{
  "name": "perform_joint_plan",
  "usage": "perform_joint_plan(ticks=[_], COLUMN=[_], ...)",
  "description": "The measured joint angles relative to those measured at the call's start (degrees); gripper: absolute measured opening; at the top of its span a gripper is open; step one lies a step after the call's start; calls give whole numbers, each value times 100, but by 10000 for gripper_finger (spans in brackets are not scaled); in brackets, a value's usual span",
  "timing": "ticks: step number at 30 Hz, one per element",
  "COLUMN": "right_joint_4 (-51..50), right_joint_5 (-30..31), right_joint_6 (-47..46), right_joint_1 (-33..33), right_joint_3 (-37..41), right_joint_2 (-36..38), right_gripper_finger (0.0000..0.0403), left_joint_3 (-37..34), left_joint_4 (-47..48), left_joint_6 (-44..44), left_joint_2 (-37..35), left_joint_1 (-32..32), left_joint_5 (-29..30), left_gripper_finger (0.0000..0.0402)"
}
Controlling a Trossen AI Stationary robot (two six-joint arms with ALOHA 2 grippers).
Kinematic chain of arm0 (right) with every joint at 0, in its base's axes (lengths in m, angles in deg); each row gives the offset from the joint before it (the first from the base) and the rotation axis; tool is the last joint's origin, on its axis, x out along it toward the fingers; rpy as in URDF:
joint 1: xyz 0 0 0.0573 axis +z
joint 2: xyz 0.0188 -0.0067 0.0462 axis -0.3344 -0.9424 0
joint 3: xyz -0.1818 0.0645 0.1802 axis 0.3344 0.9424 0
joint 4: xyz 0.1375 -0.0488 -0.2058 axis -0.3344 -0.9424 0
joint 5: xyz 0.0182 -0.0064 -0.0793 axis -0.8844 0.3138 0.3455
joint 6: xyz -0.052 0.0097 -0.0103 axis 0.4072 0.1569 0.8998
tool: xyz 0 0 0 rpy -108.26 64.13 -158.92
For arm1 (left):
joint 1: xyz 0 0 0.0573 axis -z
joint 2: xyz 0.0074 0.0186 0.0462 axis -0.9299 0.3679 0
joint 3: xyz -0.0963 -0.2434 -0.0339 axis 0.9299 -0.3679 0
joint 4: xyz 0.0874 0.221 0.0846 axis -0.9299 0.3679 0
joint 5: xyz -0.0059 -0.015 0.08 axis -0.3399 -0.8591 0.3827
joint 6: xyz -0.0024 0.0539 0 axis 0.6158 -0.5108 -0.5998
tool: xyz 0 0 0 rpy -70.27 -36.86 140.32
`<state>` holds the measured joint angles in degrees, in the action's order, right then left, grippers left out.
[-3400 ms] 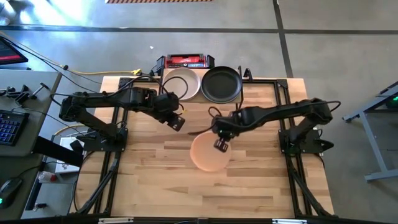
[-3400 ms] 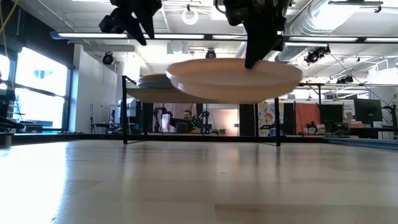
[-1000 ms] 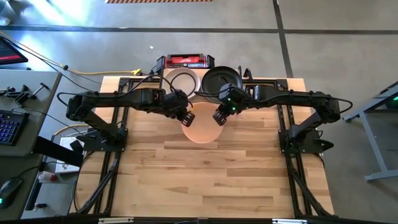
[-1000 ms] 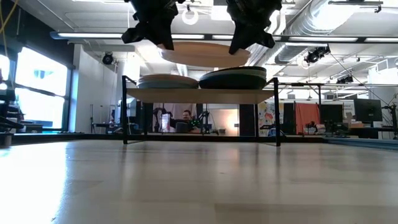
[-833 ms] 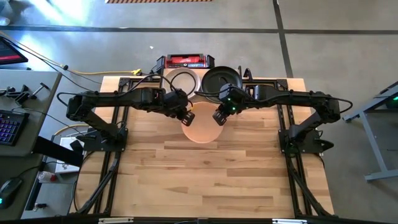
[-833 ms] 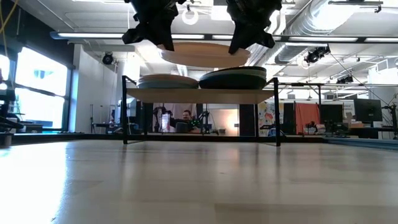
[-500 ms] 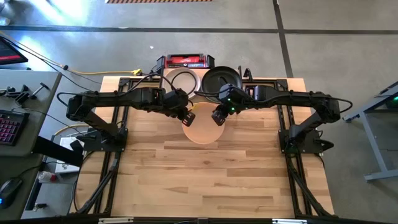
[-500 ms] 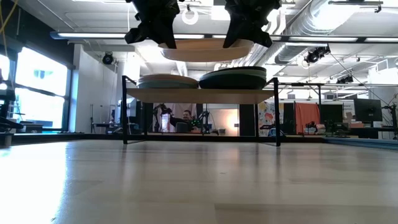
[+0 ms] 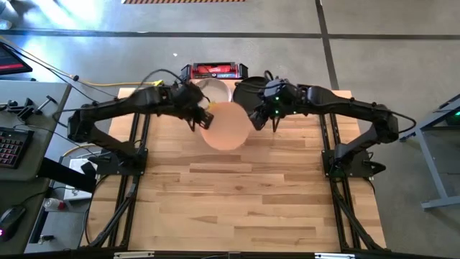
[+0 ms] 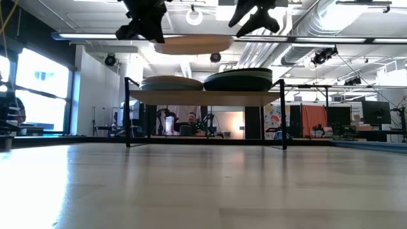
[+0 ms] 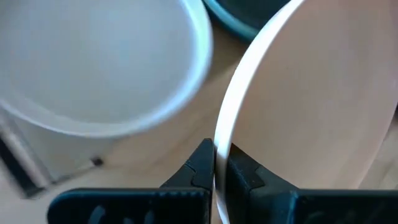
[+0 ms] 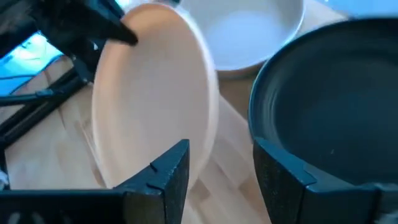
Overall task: Place and stack plates onto a shelf
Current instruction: Stack the light orange plate on the top of the white plate on the shelf
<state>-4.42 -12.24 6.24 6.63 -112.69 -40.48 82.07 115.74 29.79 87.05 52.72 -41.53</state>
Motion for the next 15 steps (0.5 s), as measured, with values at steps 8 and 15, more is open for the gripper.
perform_joint_plan(ticks=[8, 15], right_joint_4=[-130, -306], right_joint_5=[47, 50], right_joint_6=[157, 92], right_joint_1=[-29, -29], right_joint_3=[-105, -94], right_joint_2=[43, 2], right_gripper_finger=[158, 158], left_joint_3=[-1, -2], left_joint_4=[-28, -197], left_joint_6=[-262, -293], left_joint_2=[-604, -790], left_joint_1=[-1010, -1993], left_joint_5=[24, 23], left_gripper_finger=[5, 5])
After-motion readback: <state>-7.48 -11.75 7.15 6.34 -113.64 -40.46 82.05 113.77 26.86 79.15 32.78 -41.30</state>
